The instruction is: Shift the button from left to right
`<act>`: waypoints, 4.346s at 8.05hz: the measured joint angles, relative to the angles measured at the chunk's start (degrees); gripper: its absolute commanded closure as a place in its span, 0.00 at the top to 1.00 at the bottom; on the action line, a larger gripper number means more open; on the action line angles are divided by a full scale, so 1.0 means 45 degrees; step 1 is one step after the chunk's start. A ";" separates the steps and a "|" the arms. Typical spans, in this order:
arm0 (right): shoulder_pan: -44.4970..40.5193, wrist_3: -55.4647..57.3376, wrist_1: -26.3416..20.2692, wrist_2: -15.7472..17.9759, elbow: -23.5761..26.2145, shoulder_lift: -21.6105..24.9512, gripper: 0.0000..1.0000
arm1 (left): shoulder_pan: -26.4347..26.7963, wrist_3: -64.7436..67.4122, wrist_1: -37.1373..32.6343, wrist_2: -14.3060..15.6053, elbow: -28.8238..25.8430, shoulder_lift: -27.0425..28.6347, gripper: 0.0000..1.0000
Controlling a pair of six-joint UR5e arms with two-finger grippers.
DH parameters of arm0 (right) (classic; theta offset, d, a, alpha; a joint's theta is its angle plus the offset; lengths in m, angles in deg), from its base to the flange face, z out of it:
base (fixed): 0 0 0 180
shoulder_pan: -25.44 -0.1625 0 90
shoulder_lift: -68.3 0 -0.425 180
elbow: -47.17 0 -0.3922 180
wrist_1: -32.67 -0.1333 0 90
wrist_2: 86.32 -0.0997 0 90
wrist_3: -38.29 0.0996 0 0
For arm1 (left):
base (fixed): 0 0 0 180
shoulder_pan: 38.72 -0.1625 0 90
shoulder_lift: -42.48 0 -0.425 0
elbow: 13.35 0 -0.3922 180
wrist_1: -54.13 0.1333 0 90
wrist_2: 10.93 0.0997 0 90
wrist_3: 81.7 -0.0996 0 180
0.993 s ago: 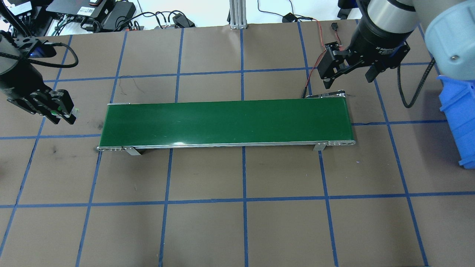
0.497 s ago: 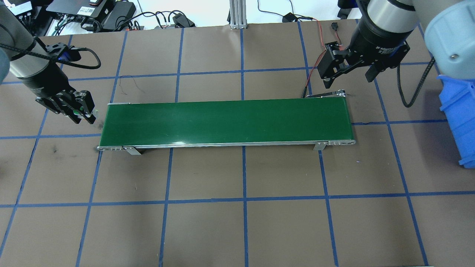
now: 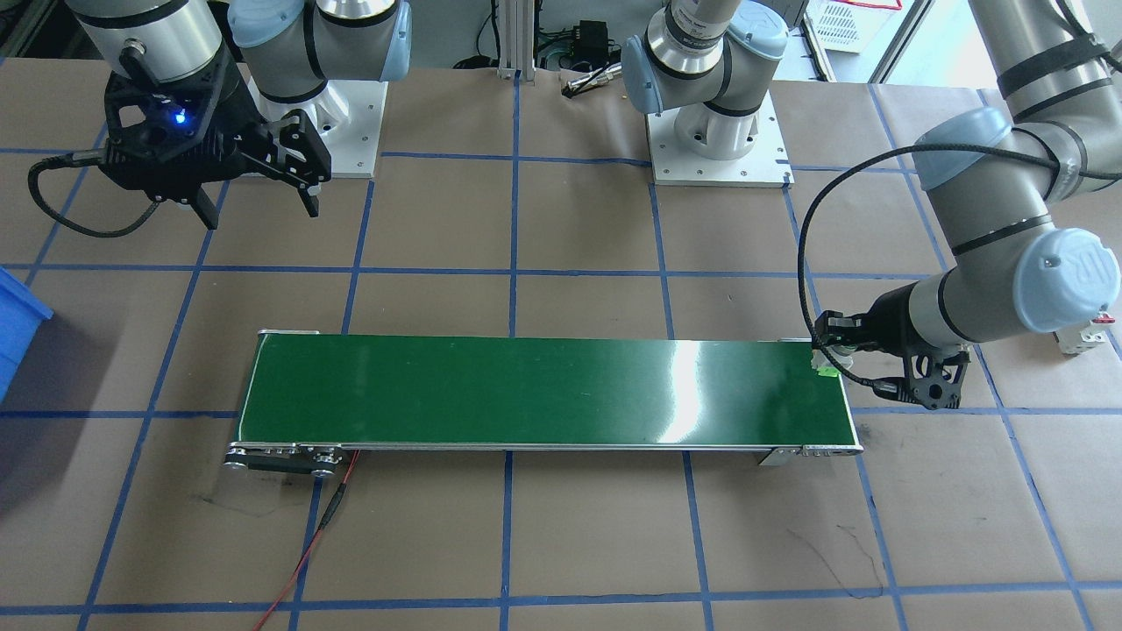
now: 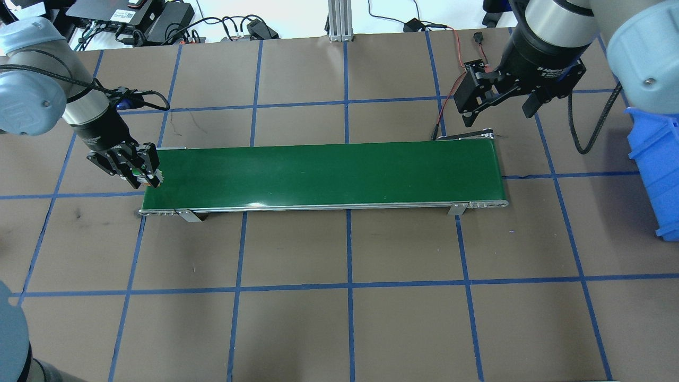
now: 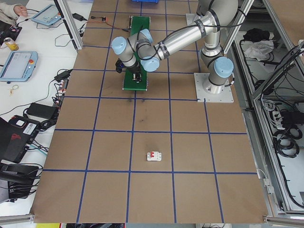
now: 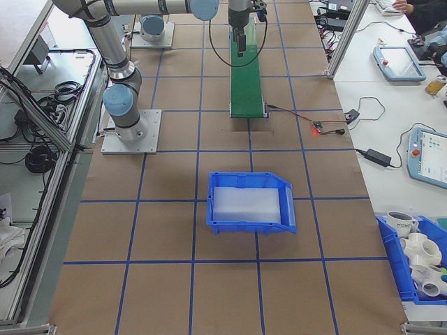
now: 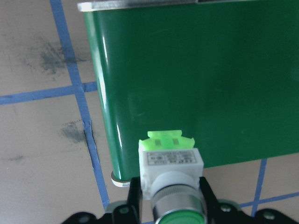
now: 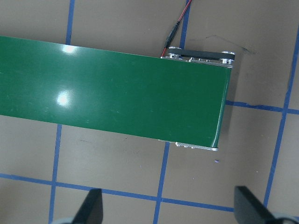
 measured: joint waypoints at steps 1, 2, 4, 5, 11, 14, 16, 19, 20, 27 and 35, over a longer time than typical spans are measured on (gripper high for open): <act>0.0000 0.0000 0.0000 -0.0003 0.0000 0.0000 1.00 | 0.0032 0.0022 0.0201 -0.0009 -0.0004 0.0284 0.00; 0.0000 0.0000 0.0000 -0.0007 0.0000 0.0001 1.00 | 0.0116 0.0032 0.0408 -0.0005 -0.0008 0.0534 0.00; 0.0000 0.0000 -0.0001 -0.0010 0.0000 0.0000 1.00 | 0.0267 0.0050 0.0581 0.0040 -0.0011 0.0888 1.00; 0.0000 -0.0001 -0.0001 -0.0010 0.0000 0.0000 1.00 | 0.0294 0.0156 0.0580 0.0080 -0.0011 0.0952 1.00; 0.0001 0.0000 0.0000 -0.0010 0.0000 0.0000 1.00 | 0.2394 0.2757 -0.1237 -0.0004 -0.0221 -0.2095 1.00; 0.0000 0.0019 0.0016 -0.0002 0.0000 -0.0027 1.00 | 0.2771 0.2687 -0.1352 -0.0056 -0.0246 -0.3309 1.00; 0.0000 0.0132 0.0024 0.0008 0.0021 -0.0095 1.00 | 0.2795 0.2435 -0.1312 -0.0068 -0.0254 -0.3470 1.00; 0.0000 0.0513 0.0013 0.0017 0.0103 -0.0739 1.00 | 0.3076 0.2532 -0.1014 -0.0062 -0.0373 -0.3438 1.00; 0.0000 0.1144 0.0109 0.0068 0.0208 -0.1070 1.00 | 0.3507 0.2537 -0.0694 0.0009 -0.0443 -0.3355 1.00; -0.0012 0.5672 0.1794 -0.0187 0.1462 -0.2483 1.00 | 0.4285 0.2545 -0.0267 0.0330 -0.0680 -0.3275 1.00; -0.0131 0.6709 0.4006 -0.1684 0.2085 -0.2810 1.00 | 0.4302 0.2559 -0.0252 0.0206 -0.0674 -0.3265 1.00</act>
